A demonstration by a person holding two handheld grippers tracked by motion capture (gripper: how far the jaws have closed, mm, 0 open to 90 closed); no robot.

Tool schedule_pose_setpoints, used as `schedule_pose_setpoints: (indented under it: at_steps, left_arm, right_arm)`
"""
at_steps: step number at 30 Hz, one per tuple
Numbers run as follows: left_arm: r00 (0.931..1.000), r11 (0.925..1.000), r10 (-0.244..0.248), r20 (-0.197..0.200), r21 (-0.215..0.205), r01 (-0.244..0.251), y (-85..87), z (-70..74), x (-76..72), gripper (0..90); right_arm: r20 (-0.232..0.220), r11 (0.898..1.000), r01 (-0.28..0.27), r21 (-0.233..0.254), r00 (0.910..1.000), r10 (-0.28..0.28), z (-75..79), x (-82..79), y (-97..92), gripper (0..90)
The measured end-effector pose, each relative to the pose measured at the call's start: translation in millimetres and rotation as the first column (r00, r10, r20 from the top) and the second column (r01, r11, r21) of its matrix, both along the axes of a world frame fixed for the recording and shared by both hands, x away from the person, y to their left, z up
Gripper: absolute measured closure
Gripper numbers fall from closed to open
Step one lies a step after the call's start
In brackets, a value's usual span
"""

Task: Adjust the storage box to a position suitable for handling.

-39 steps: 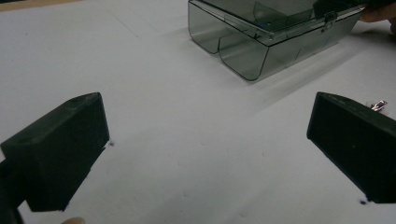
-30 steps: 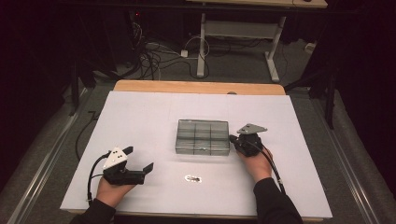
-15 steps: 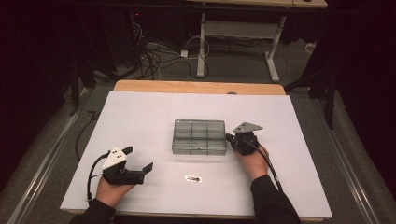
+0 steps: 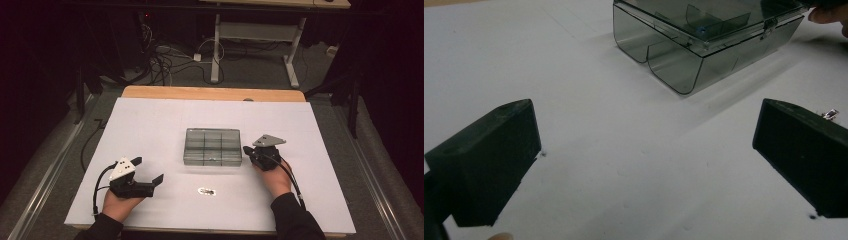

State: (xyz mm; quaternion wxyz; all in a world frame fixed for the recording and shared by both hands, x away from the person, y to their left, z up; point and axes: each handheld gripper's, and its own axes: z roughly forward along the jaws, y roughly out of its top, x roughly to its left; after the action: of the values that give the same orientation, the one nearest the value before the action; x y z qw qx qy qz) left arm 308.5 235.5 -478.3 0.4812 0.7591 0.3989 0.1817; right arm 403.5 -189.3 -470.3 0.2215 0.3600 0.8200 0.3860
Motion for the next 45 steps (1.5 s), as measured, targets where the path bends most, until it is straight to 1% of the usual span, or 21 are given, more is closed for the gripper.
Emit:
schedule_pose_setpoints:
  at_steps: [2, 6, 7, 10, 11, 13, 14, 16, 17, 19, 21, 22, 27, 29, 31, 35, 39, 41, 42, 44, 45]
  left_arm:
    - [1.0, 1.0, -0.003, -0.002, -0.005, 0.003, -0.1, 0.5, -0.2, 0.0]
    - [1.0, 0.9999, -0.006, 0.005, -0.009, 0.006, 0.3, 2.5, -1.4, 0.0]
    - [1.0, 0.9999, -0.006, 0.005, -0.009, 0.006, 0.3, 2.5, -1.4, 0.0]
    - [1.0, 0.9999, -0.007, 0.007, -0.011, 0.007, 0.6, 2.9, -1.5, 0.0]
    - [1.0, 0.9999, -0.006, 0.007, -0.013, 0.006, 0.2, 2.8, -1.5, 0.0]
    - [0.9999, 0.9999, -0.008, 0.012, -0.011, 0.008, -0.4, 2.9, -1.6, 0.0]
    - [0.9999, 0.9999, -0.012, 0.011, -0.008, 0.012, -1.0, 2.8, -1.3, 0.0]
    - [0.9998, 0.9999, -0.013, 0.012, -0.005, 0.013, -1.5, 2.5, -1.1, 0.0]
    - [0.9998, 0.9999, -0.013, 0.012, -0.005, 0.013, -1.5, 2.5, -1.1, 0.0]
    - [0.9998, 0.9999, -0.015, 0.012, -0.004, 0.015, -1.7, 2.3, -0.7, 0.0]
    - [0.9998, 0.9998, -0.017, 0.009, -0.005, 0.017, -1.9, 1.7, -0.1, 0.0]
    - [0.9997, 0.9998, -0.022, 0.002, -0.002, 0.022, -2.0, 1.1, 0.5, 0.0]
    - [0.9997, 0.9997, -0.024, 0.004, -0.004, 0.024, -3.1, 1.0, 0.4, 0.0]
    - [0.9997, 0.9997, -0.024, 0.004, -0.004, 0.024, -3.2, 1.0, 0.4, 0.0]
    - [0.9998, 0.9997, -0.022, 0.004, -0.006, 0.022, -3.5, 1.0, 0.5, 0.0]
    - [0.9997, 0.9997, -0.022, 0.003, -0.005, 0.022, -3.1, 0.9, 0.9, 0.0]
    - [0.9997, 0.9997, -0.024, 0.003, -0.002, 0.024, -3.2, 0.7, 1.2, 0.0]
    - [0.9997, 0.9997, -0.024, 0.004, -0.002, 0.024, -3.6, 0.7, 1.0, 0.0]
    - [0.9997, 0.9997, -0.024, 0.004, -0.002, 0.024, -3.6, 0.7, 1.0, 0.0]
    - [0.9997, 0.9997, -0.023, 0.005, -0.001, 0.023, -4.0, 0.9, 0.9, 0.0]
    - [0.9997, 0.9997, -0.023, 0.005, -0.001, 0.023, -4.0, 0.9, 0.9, 0.0]
  right_arm:
    - [-0.003, 1.0, -0.012, -0.001, 0.9999, 0.012, 0.4, -6.5, -2.2, 90.0]
    - [-0.003, 1.0, -0.017, 0.019, 0.9998, 0.017, 1.6, -20.4, -8.8, 90.0]
    - [-0.003, 1.0, -0.017, 0.019, 0.9998, 0.017, 1.6, -20.4, -8.8, 90.0]
    - [-0.002, 0.998, -0.02, 0.053, 0.9998, 0.02, 5.1, -34.0, -15.1, 90.0]
    - [-0.006, 0.997, -0.03, 0.067, 0.9995, 0.031, 6.6, -42.3, -17.2, 88.8]
    - [-0.007, 0.997, -0.034, 0.076, 0.9994, 0.034, 7.2, -46.4, -18.1, 88.5]
    - [-0.009, 0.995, -0.047, 0.09, 0.9988, 0.048, 7.7, -53.4, -19.5, 85.9]
    - [-0.013, 0.993, -0.051, 0.104, 0.9985, 0.053, 7.7, -59.8, -20.0, 83.9]
    - [-0.013, 0.993, -0.051, 0.104, 0.9985, 0.053, 7.7, -59.8, -20.0, 83.9]
    - [-0.02, 0.994, -0.046, 0.101, 0.9987, 0.048, 7.0, -67.1, -20.7, 79.9]
    - [-0.024, 0.993, -0.046, 0.109, 0.9985, 0.049, 6.5, -68.8, -21.6, 79.1]
    - [-0.036, 0.991, -0.046, 0.122, 0.9981, 0.051, 5.4, -72.0, -23.1, 77.0]
    - [-0.046, 0.99, -0.061, 0.129, 0.9967, 0.067, 3.3, -78.1, -22.6, 73.6]
    - [-0.049, 0.989, -0.087, 0.117, 0.9944, 0.093, 2.0, -81.2, -17.1, 70.0]
    - [-0.053, 0.989, -0.092, 0.116, 0.9937, 0.099, 1.6, -81.8, -15.2, 68.7]
    - [-0.066, 0.985, -0.128, 0.112, 0.9885, 0.136, -0.8, -83.2, -3.6, 64.1]
    - [-0.075, 0.983, -0.145, 0.111, 0.9852, 0.154, -1.7, -83.9, 2.3, 63.2]
    - [-0.074, 0.979, -0.17, 0.111, 0.9812, 0.178, -1.5, -86.0, 9.3, 62.7]
    - [-0.074, 0.979, -0.17, 0.111, 0.9812, 0.178, -1.5, -86.0, 9.3, 62.7]
    - [-0.071, 0.975, -0.195, 0.106, 0.9766, 0.203, -1.5, -88.4, 16.6, 62.6]
    - [-0.071, 0.975, -0.195, 0.106, 0.9766, 0.203, -1.5, -88.4, 16.6, 62.6]
